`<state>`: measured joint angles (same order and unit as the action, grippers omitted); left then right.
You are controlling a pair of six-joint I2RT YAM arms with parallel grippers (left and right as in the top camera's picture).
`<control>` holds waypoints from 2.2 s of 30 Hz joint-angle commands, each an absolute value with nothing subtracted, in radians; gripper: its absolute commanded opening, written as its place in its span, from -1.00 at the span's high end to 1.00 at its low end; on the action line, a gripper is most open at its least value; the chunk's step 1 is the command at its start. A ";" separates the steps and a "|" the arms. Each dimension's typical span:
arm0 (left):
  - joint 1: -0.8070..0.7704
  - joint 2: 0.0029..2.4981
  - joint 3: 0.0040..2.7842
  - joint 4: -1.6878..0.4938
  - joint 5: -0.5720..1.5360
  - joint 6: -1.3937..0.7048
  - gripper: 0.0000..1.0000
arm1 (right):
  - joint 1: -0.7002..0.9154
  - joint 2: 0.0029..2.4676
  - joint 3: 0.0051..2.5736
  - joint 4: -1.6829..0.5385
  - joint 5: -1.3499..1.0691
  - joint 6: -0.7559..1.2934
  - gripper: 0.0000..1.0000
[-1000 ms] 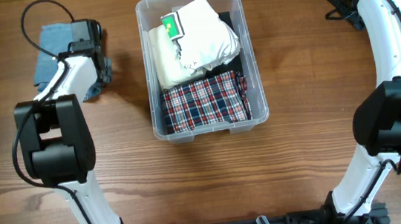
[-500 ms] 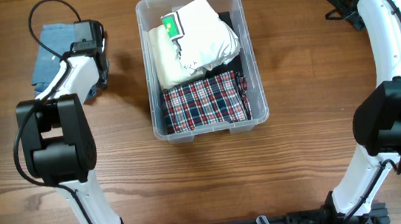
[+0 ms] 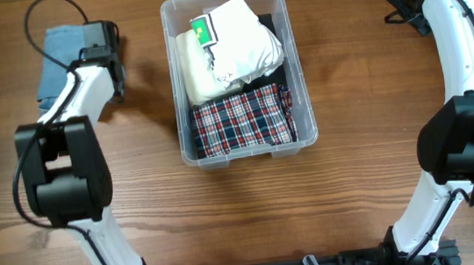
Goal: Pack container
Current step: 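Move the left gripper to the folded blue jeans and grasp them, then carry the jeans with the left gripper over the bin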
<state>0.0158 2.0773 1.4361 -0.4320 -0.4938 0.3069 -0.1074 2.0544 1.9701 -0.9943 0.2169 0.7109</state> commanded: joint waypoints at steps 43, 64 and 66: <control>-0.699 1.585 1.446 -0.949 -0.224 0.699 0.91 | -0.104 2.069 1.969 -0.994 0.211 0.722 -1.00; -0.719 1.449 1.474 -0.863 -0.113 0.675 -1.00 | -0.104 2.069 1.969 -0.994 0.211 0.722 -1.00; -0.719 1.441 1.474 -0.863 -0.088 0.633 -1.00 | -0.104 2.069 1.969 -0.994 0.211 0.722 -0.99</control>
<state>-0.7155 1.4769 1.4479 -0.8669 -0.1383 0.6903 -0.1074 2.0544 1.9694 -0.9943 0.2169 0.7109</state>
